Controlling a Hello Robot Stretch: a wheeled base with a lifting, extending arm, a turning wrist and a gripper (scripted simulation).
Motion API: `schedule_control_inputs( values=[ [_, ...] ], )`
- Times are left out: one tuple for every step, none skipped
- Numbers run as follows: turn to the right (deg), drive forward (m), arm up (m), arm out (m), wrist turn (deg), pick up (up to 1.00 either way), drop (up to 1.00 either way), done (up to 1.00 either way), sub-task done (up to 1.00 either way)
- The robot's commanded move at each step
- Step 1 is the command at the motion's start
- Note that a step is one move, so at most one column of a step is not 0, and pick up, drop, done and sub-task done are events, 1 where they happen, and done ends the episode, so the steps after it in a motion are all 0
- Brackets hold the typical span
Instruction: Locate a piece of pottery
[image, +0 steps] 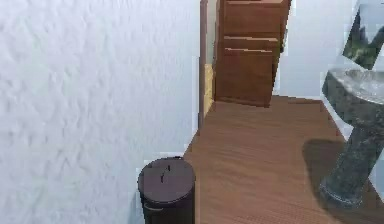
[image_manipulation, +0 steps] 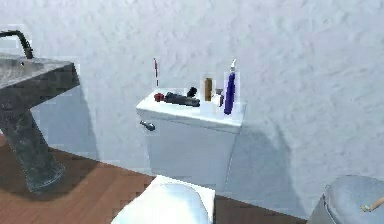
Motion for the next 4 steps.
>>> schedule_control_inputs(
  values=[
    [18.0,0.0,0.0,0.0,0.0,0.0,0.0,0.0,0.0],
    [0.0,1.0,0.0,0.0,0.0,0.0,0.0,0.0,0.0],
    [18.0,0.0,0.0,0.0,0.0,0.0,0.0,0.0,0.0],
    [0.0,0.1,0.0,0.0,0.0,0.0,0.0,0.0,0.0]
  ],
)
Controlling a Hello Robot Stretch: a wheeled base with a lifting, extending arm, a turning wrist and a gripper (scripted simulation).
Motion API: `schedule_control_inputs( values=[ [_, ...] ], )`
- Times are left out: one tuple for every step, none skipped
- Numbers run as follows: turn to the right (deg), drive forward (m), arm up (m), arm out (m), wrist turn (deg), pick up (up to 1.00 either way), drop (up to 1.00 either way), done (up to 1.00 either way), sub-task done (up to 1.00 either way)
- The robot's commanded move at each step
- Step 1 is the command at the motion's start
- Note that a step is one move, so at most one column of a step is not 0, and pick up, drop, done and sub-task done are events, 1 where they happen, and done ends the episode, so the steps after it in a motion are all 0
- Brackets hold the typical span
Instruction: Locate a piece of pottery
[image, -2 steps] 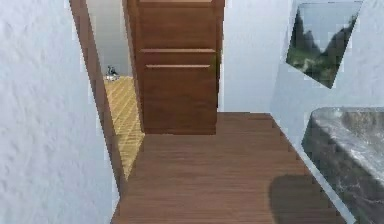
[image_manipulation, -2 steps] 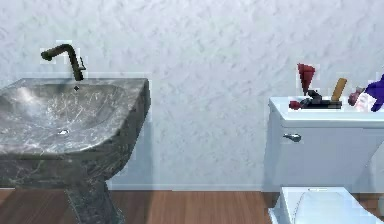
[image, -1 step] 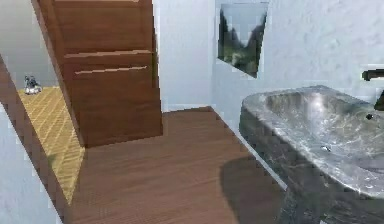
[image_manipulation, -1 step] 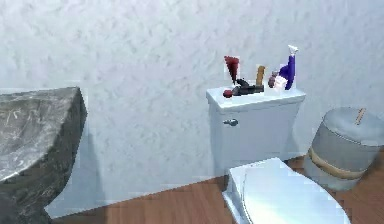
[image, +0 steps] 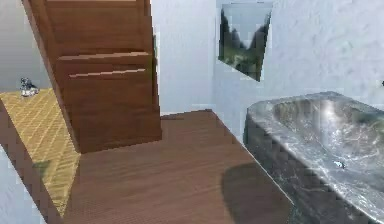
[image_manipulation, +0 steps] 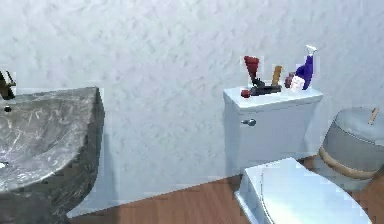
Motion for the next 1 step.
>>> schedule_control_inputs(
  values=[
    [-27.0,0.0,0.0,0.0,0.0,0.0,0.0,0.0,0.0]
  ],
)
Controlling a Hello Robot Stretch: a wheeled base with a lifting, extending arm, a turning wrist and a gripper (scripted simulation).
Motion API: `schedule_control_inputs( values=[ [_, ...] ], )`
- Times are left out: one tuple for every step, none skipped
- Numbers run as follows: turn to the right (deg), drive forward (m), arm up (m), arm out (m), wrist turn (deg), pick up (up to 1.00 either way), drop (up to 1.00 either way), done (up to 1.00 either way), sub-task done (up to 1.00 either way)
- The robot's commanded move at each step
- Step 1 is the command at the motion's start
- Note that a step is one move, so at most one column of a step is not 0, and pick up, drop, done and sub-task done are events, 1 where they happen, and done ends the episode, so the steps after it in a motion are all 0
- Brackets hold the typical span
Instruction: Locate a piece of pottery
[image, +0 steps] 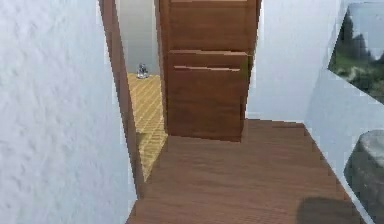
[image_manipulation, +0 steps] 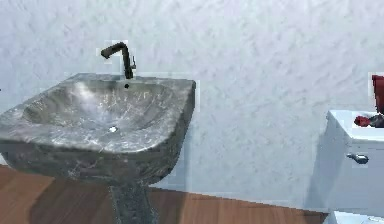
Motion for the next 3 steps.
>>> schedule_control_inputs(
  values=[
    [0.0,1.0,0.0,0.0,0.0,0.0,0.0,0.0,0.0],
    [-12.0,0.0,0.0,0.0,0.0,0.0,0.0,0.0,0.0],
    [0.0,0.25,0.0,0.0,0.0,0.0,0.0,0.0,0.0]
  ],
)
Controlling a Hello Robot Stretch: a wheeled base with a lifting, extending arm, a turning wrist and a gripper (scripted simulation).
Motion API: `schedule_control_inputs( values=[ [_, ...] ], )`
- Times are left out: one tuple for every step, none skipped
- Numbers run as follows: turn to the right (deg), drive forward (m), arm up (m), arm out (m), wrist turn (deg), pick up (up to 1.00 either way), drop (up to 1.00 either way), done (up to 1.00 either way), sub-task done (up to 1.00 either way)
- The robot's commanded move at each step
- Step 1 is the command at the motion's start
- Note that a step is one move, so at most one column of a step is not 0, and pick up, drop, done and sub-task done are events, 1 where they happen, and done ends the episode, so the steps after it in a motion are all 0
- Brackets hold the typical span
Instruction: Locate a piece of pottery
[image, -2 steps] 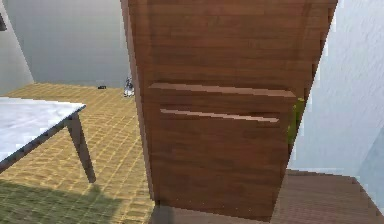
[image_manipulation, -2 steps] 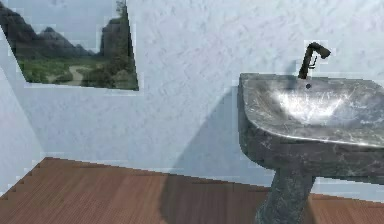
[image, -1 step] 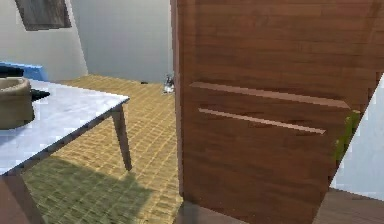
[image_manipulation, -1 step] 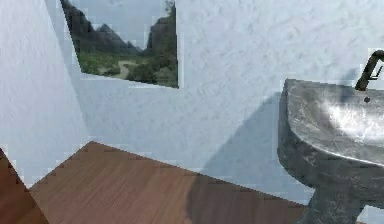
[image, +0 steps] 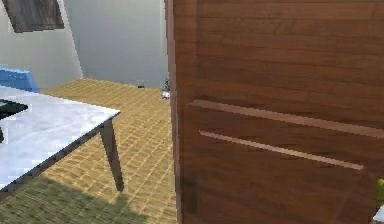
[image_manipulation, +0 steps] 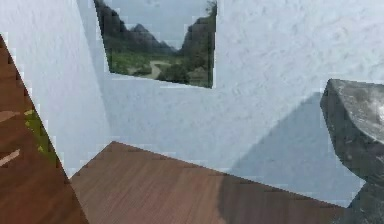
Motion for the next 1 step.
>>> schedule_control_inputs(
  values=[
    [-21.0,0.0,0.0,0.0,0.0,0.0,0.0,0.0,0.0]
  ],
)
